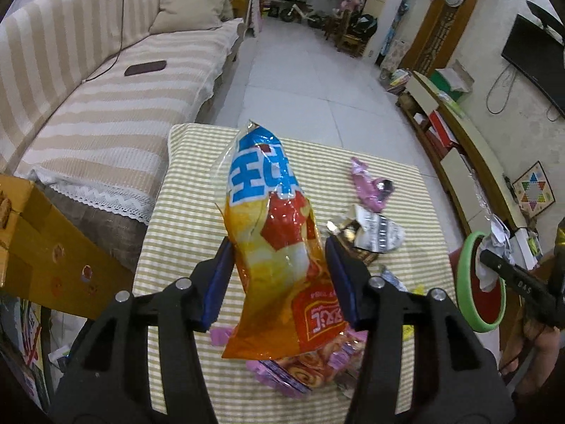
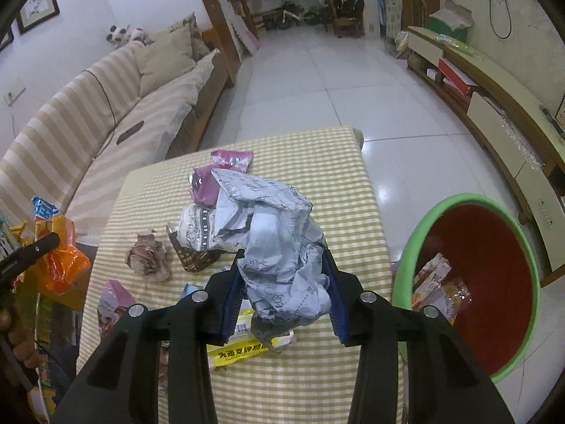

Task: Collect trash
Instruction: 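Grasp the orange snack bag with the left tool while the right tool grasps crumpled paper, then carry the orange bag and crumpled paper over the bucket and open both tools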

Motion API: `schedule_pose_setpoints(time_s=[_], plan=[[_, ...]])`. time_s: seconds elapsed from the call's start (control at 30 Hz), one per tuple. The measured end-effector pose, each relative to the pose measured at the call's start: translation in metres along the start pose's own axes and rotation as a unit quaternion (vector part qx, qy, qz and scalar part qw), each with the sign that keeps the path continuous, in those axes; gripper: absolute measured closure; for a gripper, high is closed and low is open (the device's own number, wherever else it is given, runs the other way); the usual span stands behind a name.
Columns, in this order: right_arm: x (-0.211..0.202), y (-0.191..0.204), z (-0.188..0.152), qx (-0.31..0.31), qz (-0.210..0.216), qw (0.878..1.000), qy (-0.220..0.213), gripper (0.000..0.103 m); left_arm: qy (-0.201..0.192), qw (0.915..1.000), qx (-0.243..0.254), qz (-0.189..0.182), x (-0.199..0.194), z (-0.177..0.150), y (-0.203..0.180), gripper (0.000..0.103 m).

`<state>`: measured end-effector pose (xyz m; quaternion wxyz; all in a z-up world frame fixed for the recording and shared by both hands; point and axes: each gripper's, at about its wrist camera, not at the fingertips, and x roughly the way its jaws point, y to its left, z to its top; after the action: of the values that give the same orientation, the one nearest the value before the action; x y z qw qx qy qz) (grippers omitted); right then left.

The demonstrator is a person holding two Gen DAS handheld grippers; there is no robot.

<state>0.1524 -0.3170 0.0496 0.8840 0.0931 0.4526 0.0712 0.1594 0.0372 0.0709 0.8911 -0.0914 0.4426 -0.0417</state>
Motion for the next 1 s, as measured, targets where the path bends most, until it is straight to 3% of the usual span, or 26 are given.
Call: schedule_pose_setpoints(time_s=[0.3,0.57,1.0], plan=[[-0.032,-0.017,-0.004,0.017,0.004,1.000,-0.026,0.063,-0.007,0.9991,0.037,-0.019,-0.014,-0.002,-0.044,0.053],[-0.057,-0.068,-0.007,0.050,-0.017,0.998,-0.046,0.063,0.001,0.9953,0.080,-0.054,-0.002,-0.005,-0.108,0.053],[-0.084,-0.176,-0.018,0.120,-0.064,0.989,-0.065,0.063,0.033,0.9735,0.173,-0.147,0.035,-0.012,-0.258,0.053]])
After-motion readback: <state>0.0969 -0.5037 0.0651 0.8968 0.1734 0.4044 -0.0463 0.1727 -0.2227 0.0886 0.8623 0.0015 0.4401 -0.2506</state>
